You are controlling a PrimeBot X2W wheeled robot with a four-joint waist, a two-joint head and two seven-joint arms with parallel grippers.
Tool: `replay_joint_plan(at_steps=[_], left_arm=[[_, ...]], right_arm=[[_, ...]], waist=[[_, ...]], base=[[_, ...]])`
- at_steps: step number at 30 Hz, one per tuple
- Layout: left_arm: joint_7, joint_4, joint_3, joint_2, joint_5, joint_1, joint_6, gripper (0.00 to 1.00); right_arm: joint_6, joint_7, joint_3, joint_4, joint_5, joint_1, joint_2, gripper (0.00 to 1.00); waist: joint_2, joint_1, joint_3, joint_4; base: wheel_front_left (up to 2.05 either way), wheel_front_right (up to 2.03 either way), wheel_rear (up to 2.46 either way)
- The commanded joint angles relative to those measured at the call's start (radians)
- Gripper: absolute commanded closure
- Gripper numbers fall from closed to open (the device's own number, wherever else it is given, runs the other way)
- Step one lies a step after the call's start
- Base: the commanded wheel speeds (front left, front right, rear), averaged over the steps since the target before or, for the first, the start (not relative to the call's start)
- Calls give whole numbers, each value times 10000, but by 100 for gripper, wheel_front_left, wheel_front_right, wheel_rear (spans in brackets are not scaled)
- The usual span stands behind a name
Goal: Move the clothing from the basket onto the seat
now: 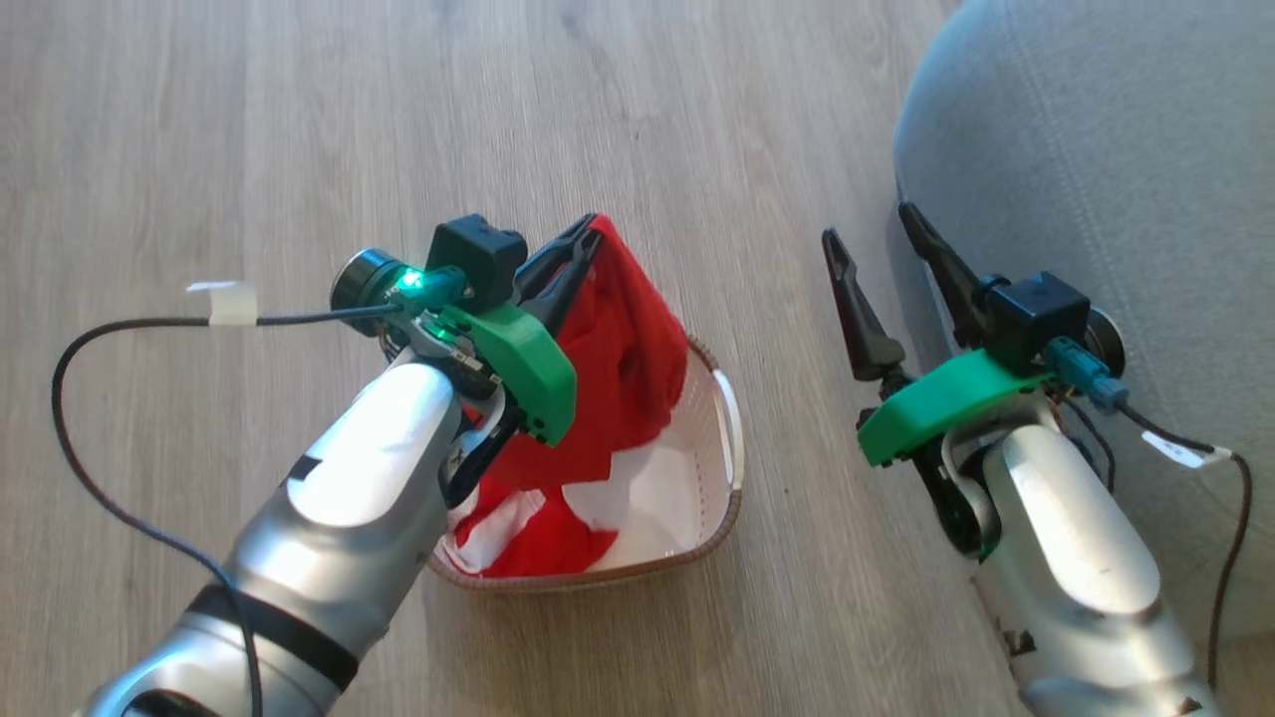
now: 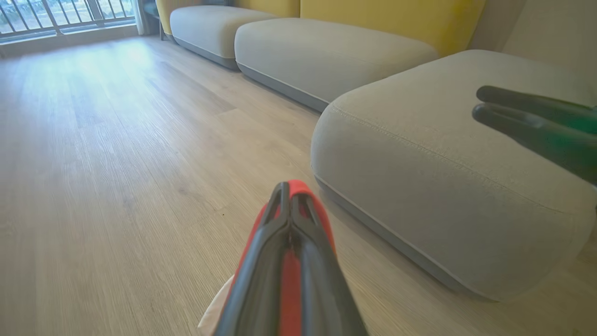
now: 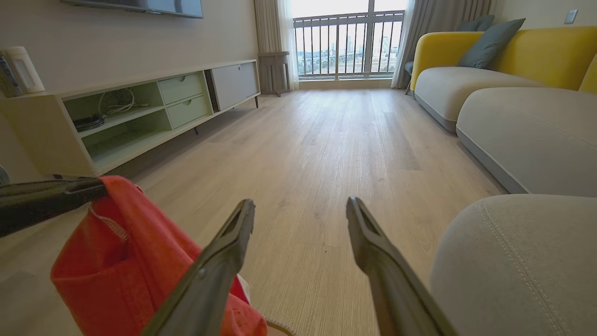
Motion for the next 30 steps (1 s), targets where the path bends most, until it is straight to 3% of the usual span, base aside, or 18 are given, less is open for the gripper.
replay_joint_plan(at_steps=[1,15,24,30], left_arm=[[-126,-361,455,77,14,-493,63,100],[-77,-1411,737,-144,-2,-1445,250,100],[108,-1960,446,-214,36,-1387,332,100],[222,-2284,187,-290,60,-1344,348,100]], right_arm=[[-2,-63,217,-259,43,-71,111,0],[-2,-63,506,-65,146,245,111,0],[-2,-63,2050,218,542,-278,111,0],[-2,-63,2360,929,408,-1051,111,0]], waist=[[-1,2,-220,-44],[-1,2,-664,-154],[-1,2,-649,-147],[-1,2,-646,4]], base=[[0,0,0],[0,0,0],[0,0,0],[0,0,0]])
